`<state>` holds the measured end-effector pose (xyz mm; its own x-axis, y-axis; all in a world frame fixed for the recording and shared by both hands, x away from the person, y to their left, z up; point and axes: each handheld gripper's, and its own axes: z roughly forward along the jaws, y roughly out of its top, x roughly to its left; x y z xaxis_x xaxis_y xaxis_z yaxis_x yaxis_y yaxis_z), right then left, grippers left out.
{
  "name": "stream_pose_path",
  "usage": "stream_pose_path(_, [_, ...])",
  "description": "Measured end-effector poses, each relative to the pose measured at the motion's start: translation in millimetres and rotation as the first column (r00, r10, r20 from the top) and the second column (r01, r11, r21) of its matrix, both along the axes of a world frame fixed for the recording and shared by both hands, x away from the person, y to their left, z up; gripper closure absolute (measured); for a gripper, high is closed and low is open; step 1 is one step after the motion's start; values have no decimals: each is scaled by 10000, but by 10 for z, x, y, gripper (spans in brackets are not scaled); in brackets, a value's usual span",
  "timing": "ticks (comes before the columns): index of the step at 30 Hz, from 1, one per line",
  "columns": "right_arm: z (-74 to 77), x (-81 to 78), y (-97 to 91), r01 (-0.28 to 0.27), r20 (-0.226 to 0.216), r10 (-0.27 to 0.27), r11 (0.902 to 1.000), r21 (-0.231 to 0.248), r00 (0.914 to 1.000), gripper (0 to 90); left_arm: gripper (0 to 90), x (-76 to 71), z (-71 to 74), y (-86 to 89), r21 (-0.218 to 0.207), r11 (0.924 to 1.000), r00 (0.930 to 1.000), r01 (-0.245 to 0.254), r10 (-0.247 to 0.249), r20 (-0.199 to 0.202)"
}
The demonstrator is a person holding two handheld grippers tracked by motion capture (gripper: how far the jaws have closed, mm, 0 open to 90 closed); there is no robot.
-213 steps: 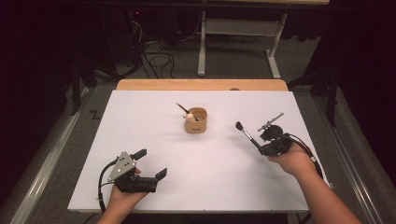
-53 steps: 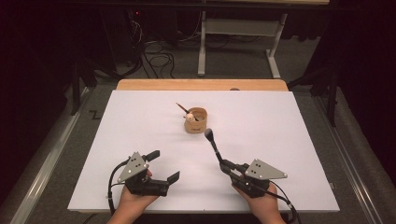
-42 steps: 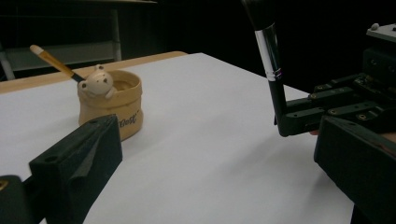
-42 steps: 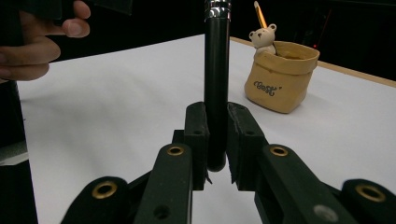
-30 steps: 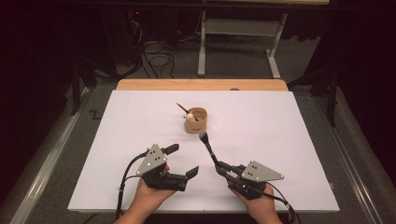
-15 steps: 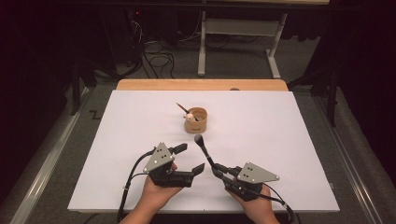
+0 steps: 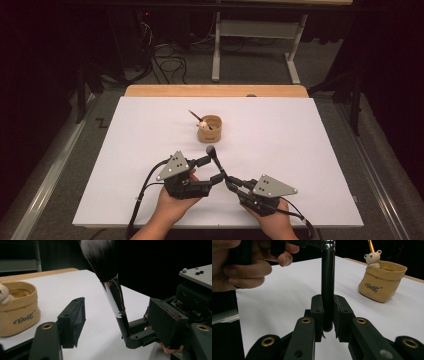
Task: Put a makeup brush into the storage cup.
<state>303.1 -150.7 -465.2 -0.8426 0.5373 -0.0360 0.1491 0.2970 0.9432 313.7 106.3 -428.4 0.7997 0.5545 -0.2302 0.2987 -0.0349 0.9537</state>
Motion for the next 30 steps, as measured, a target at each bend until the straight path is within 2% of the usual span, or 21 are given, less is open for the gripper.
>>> stream_pose_path(16, [-3,2,5,-29,31,29,10000,23,10000,809,545,57,-26,-26,-422,9988,9989,240,-257,-393])
stream_pose_path(30, [-8,2,9,-23,61,22,10000,29,10000,809,645,71,-30,-23,-656,9976,9987,219,-248,-436])
